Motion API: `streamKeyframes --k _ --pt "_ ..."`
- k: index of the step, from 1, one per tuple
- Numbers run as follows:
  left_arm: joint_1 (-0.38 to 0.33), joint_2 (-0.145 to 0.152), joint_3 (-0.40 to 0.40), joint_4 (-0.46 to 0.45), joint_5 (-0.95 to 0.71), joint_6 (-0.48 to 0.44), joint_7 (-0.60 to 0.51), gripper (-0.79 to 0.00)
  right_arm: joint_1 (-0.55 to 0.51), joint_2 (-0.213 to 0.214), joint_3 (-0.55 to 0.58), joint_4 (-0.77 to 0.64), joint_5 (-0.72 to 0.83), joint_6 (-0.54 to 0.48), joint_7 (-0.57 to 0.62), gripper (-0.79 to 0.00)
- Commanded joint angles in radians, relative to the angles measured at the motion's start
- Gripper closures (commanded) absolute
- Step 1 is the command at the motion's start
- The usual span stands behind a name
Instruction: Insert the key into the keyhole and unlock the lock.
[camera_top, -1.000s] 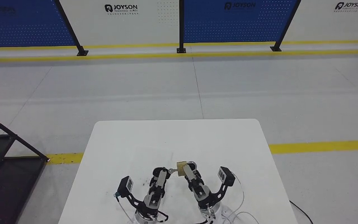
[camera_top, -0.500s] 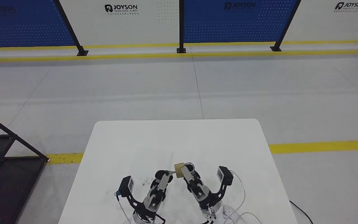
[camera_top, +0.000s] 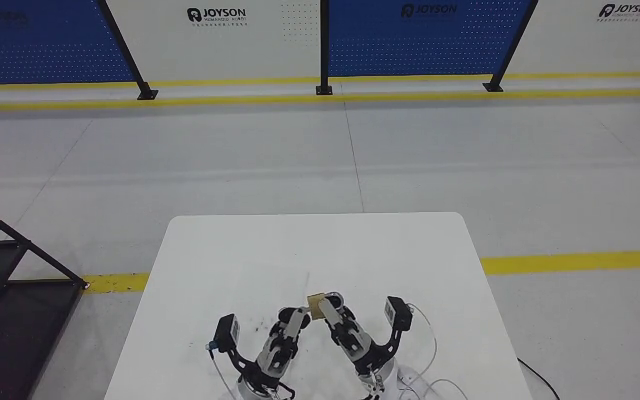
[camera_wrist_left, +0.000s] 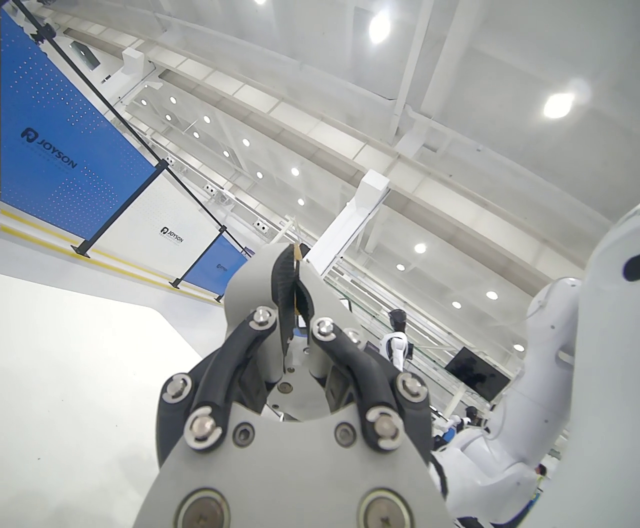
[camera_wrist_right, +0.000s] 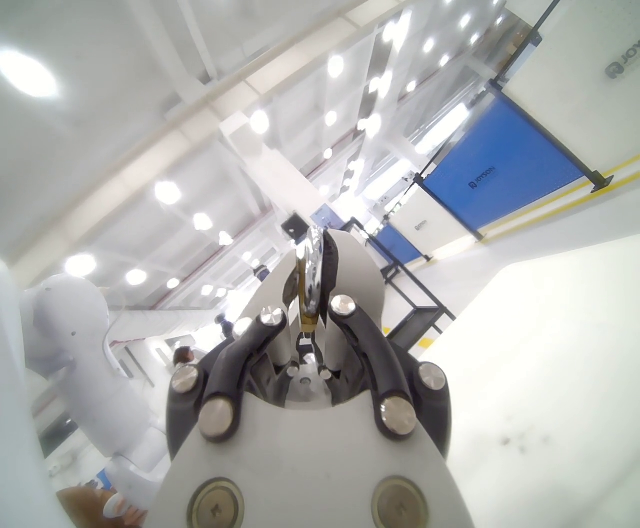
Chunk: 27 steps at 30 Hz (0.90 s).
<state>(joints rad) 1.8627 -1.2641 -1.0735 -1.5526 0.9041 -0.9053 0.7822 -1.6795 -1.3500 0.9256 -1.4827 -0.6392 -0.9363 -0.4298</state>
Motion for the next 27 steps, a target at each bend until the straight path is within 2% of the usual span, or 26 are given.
streamKeyframes --k 1,10,27 --pt "-0.001 0.0 -0.001 0.002 0.013 0.011 0.002 0.0 -0.002 0.0 0.001 -0.003 -0.002 -0.001 0.002 0.0" --pt "-0.006 -0.002 -0.004 0.011 0.107 0.058 0.047 0.0 -0.01 0.002 0.01 -0.01 0.001 0.0 0.013 0.0" --pt "-0.024 -0.005 0.015 0.051 0.305 0.191 0.214 0.0 -0.022 0.008 0.018 -0.027 0.022 0.028 0.067 0.0"
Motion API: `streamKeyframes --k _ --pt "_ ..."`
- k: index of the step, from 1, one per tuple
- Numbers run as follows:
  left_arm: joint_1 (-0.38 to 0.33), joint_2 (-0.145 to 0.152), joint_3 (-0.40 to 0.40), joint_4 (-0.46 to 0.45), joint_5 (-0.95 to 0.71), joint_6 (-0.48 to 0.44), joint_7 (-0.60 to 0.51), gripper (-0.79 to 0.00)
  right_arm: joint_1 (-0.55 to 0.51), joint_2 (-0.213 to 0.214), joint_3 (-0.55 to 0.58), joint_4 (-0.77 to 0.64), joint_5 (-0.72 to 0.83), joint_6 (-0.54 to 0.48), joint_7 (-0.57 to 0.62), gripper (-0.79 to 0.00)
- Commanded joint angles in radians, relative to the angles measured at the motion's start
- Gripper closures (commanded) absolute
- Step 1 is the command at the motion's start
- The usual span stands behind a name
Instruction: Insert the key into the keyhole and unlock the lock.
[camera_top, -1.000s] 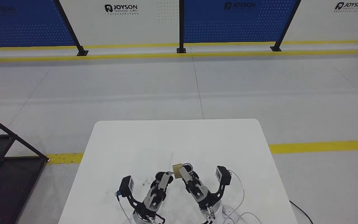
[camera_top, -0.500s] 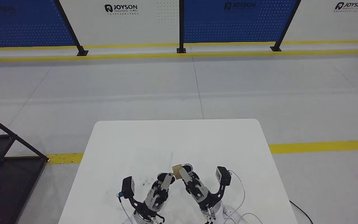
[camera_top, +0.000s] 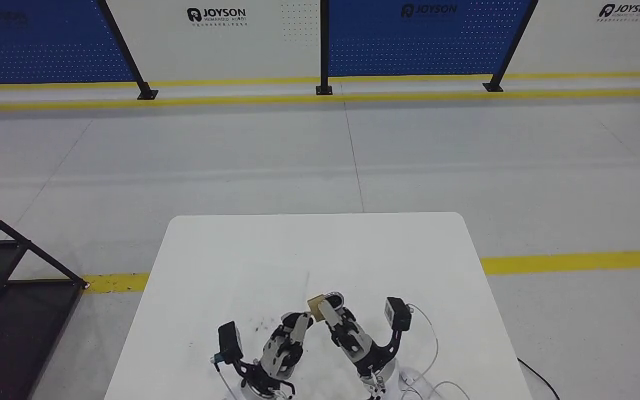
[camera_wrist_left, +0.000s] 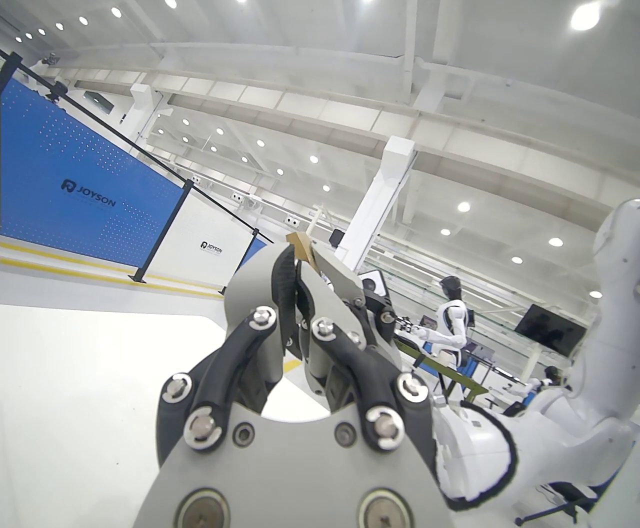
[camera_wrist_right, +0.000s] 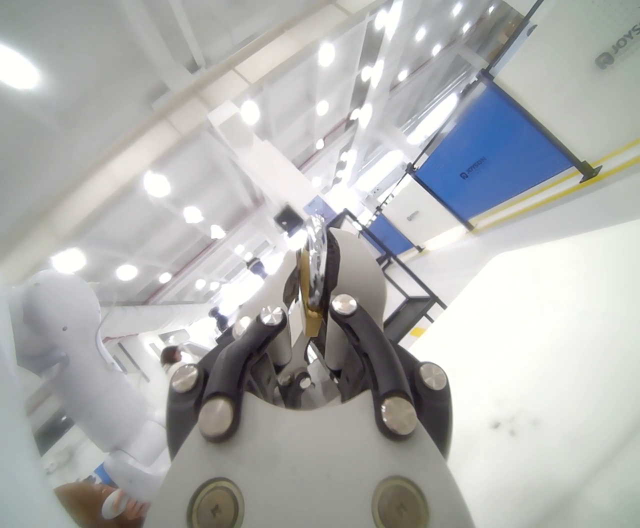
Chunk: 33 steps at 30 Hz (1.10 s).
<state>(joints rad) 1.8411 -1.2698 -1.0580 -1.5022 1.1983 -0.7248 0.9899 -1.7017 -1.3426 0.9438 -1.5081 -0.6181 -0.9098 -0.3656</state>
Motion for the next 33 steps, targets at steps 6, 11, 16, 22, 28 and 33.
streamKeyframes --k 6,11,16,22,28,33 --pt "-0.002 0.002 0.001 0.0 0.089 0.104 0.051 0.0 -0.003 0.002 0.002 -0.006 0.006 0.009 0.014 0.0" --pt "-0.003 0.004 0.006 0.001 0.122 0.144 0.075 0.0 -0.005 0.003 0.003 -0.008 0.011 0.013 0.022 0.0" --pt "0.0 0.008 0.0 0.0 0.159 0.2 0.09 0.0 -0.007 0.004 0.005 -0.011 0.016 0.019 0.029 0.0" --pt "0.002 0.012 -0.001 -0.002 0.191 0.25 0.103 0.0 -0.01 0.005 0.006 -0.014 0.02 0.026 0.038 0.0" --pt "-0.003 0.014 0.003 0.002 0.222 0.303 0.108 0.0 -0.012 0.006 0.006 -0.015 0.021 0.031 0.045 0.0" --pt "-0.008 0.015 0.011 0.006 0.245 0.345 0.112 0.0 -0.015 0.008 0.007 -0.018 0.018 0.035 0.052 0.0"
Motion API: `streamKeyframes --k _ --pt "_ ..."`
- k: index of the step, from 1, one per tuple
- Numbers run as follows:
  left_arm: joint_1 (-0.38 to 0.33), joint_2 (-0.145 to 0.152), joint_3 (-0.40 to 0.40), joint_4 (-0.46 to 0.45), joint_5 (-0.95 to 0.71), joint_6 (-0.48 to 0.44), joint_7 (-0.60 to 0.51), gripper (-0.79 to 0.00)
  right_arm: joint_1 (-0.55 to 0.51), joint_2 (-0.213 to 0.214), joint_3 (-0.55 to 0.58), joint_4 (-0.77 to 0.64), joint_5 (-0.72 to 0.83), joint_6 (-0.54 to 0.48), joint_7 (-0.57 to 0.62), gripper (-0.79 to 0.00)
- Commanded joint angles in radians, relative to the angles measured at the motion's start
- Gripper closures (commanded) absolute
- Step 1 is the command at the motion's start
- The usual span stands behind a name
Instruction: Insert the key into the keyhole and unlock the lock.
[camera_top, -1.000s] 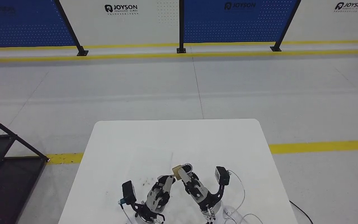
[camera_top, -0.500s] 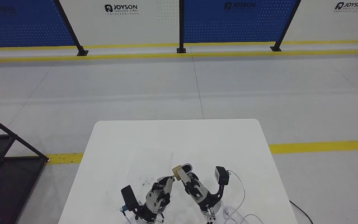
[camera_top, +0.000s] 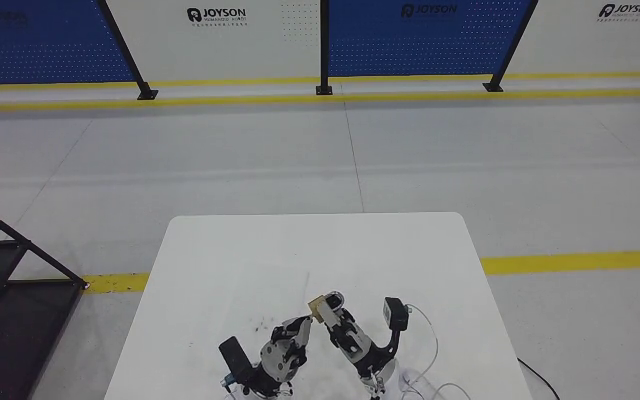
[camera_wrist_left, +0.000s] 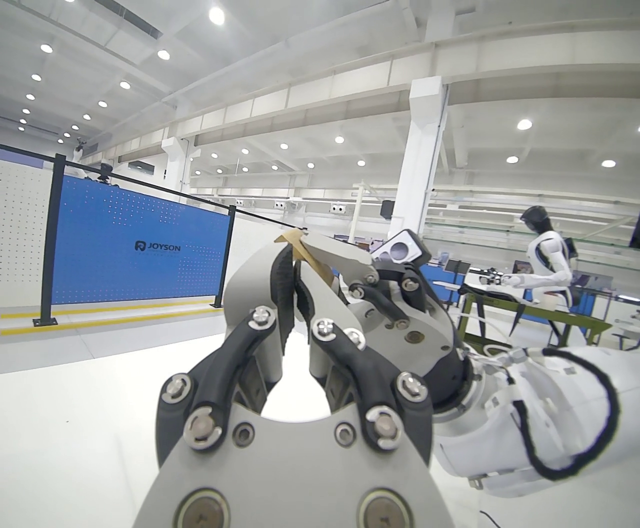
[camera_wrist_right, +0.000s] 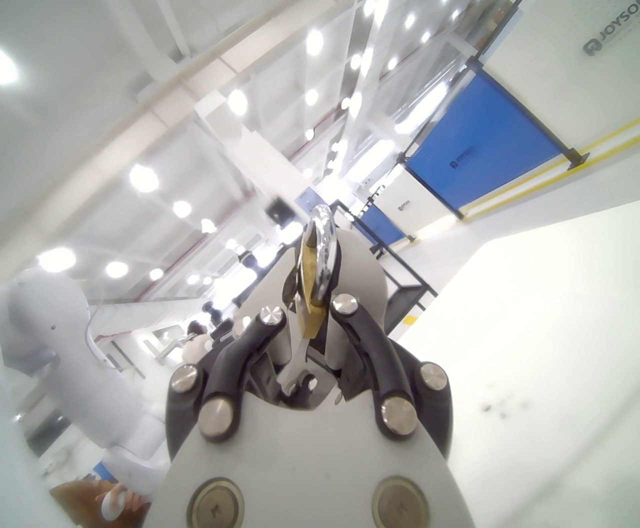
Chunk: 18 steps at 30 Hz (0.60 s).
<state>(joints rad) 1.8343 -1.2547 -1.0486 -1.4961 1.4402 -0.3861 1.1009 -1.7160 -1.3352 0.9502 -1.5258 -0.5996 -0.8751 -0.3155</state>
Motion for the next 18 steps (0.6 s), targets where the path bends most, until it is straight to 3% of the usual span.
streamKeyframes --k 1,18 --pt "-0.001 0.0 0.003 0.001 0.005 0.013 0.002 0.0 -0.001 0.001 0.001 -0.001 -0.001 0.0 0.003 0.0" --pt "-0.017 0.004 0.018 0.012 -0.024 0.041 0.016 0.0 -0.007 0.004 0.007 -0.008 -0.008 0.009 0.0 0.0"
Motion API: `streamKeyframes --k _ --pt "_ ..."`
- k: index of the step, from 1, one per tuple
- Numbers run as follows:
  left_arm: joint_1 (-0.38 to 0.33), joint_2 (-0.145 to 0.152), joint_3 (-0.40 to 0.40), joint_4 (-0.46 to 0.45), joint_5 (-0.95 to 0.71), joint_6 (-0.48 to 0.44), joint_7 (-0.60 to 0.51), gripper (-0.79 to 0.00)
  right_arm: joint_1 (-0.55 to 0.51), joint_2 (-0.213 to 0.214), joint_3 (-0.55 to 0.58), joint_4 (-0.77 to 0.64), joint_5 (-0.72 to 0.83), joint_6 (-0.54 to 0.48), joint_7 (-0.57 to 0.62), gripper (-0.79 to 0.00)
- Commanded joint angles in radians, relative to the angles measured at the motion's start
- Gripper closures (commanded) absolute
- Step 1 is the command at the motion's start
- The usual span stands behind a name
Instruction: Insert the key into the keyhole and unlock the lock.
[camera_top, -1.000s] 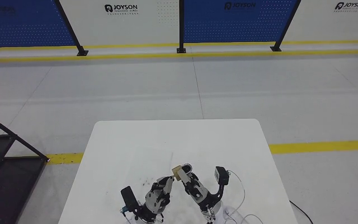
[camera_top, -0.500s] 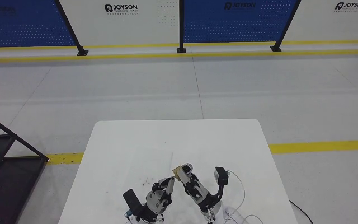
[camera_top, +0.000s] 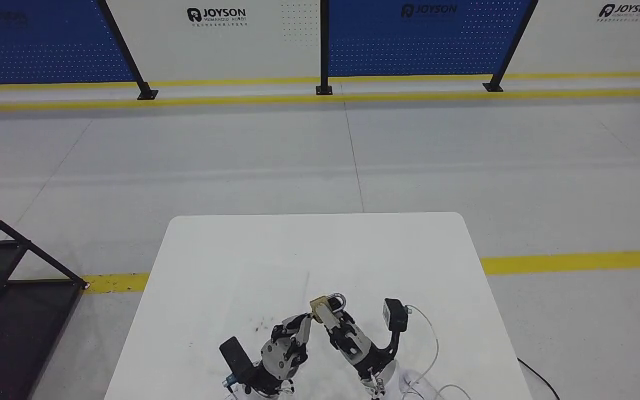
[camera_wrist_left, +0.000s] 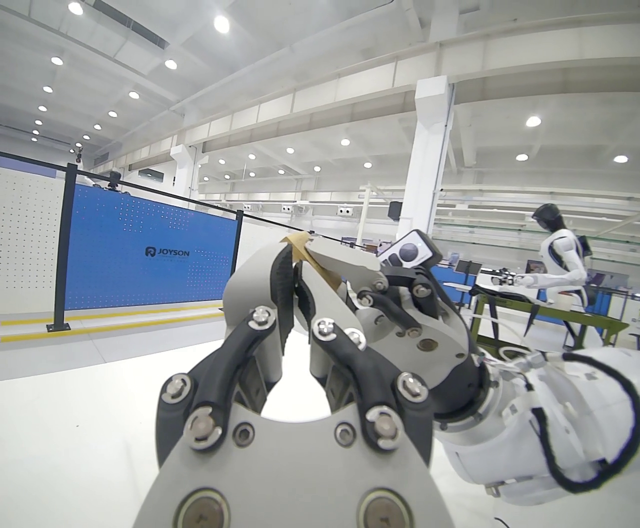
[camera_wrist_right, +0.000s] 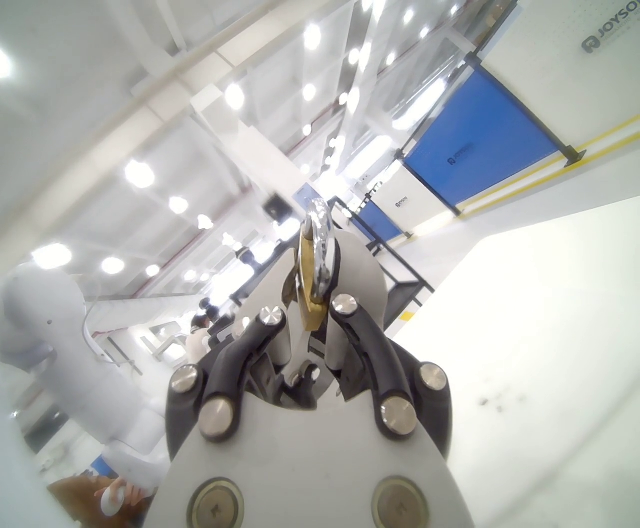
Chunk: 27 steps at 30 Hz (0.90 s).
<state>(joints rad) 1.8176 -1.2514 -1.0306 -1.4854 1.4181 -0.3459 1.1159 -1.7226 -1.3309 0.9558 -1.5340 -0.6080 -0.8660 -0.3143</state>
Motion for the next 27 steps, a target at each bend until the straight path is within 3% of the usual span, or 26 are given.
streamKeyframes --k 1,10,27 --pt "-0.002 0.001 -0.001 0.003 -0.001 0.002 0.001 0.0 -0.001 0.0 0.002 0.0 0.001 0.0 -0.003 0.0" --pt "-0.011 0.007 0.004 0.01 0.066 0.043 0.031 0.0 -0.004 0.001 0.003 -0.002 0.008 0.013 -0.003 0.0" --pt "-0.04 0.005 0.018 0.043 0.149 0.238 0.077 0.0 -0.007 0.005 0.003 -0.008 0.015 0.034 0.014 0.0"
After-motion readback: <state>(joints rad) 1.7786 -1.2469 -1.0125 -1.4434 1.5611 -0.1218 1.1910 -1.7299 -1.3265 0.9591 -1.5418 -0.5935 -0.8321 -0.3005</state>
